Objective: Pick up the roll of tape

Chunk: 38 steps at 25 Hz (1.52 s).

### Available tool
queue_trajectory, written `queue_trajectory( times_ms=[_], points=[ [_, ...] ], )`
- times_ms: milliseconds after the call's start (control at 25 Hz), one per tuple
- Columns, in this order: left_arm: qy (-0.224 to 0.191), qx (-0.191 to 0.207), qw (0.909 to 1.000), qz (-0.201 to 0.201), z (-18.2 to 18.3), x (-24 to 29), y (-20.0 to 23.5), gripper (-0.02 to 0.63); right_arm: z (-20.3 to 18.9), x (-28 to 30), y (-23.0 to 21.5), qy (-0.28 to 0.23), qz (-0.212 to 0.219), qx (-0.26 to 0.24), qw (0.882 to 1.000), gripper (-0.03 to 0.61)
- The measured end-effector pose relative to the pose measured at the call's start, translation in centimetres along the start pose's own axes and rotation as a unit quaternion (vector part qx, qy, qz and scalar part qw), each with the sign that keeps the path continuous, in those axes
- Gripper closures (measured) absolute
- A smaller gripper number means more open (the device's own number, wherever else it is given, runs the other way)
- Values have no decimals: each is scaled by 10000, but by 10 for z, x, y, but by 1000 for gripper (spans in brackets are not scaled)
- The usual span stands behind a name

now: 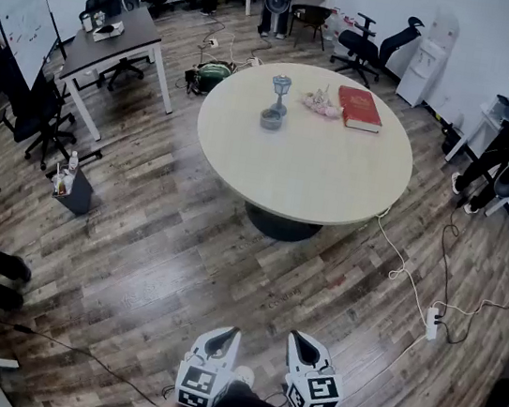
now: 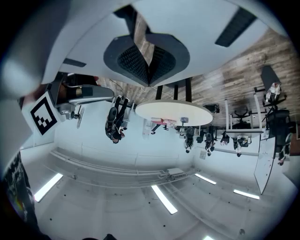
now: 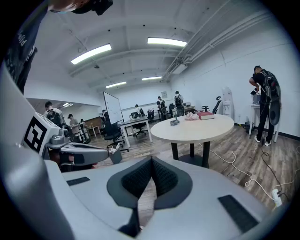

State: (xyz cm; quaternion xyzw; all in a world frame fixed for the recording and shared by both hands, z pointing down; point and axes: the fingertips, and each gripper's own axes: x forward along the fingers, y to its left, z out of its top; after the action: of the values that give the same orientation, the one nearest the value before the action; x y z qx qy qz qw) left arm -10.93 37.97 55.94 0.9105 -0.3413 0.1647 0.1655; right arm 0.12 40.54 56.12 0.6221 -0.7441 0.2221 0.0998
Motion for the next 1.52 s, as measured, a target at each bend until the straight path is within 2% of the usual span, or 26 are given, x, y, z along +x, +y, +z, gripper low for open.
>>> queue_trajectory(
  times_ms=[320, 600, 640, 680, 720, 760, 840, 920, 1000, 1520],
  points=[
    [-112, 14, 9999, 16, 0, -21, -5, 592, -4, -24, 13, -55, -141, -140, 9998, 572],
    [-185, 15, 9998, -49, 5, -30, 1, 592, -1, -22, 20, -190, -207, 267, 9992, 561],
    [-211, -11, 9997, -91, 6, -30, 1, 591, -2, -21, 21, -193, -176, 311, 9992, 491],
    [-238, -43, 9996, -162, 7, -30, 1, 589, -1, -21, 22, -206, -130, 336, 9991, 394],
    [-259, -75, 9993, -255, 8, -30, 1, 584, 0, -20, 24, -233, -101, 335, 9991, 350],
    [-260, -104, 9990, -356, 8, -30, 0, 536, 2, -19, 25, -266, -98, 309, 9991, 332],
    [-213, -129, 9983, -519, 8, -29, -1, 385, 4, -17, 27, -292, -117, 245, 9992, 266],
    [-183, -94, 9982, -571, 8, -29, 1, 342, 5, -14, 29, -269, -134, 215, 9993, 210],
    [-156, -43, 9982, -581, 9, -29, 4, 328, 7, -11, 31, -253, -189, 202, 9993, 192],
    [-85, 171, 9960, -868, 22, -28, 42, 328, 16, 11, 50, -407, -655, 344, 9964, 192]
  ],
)
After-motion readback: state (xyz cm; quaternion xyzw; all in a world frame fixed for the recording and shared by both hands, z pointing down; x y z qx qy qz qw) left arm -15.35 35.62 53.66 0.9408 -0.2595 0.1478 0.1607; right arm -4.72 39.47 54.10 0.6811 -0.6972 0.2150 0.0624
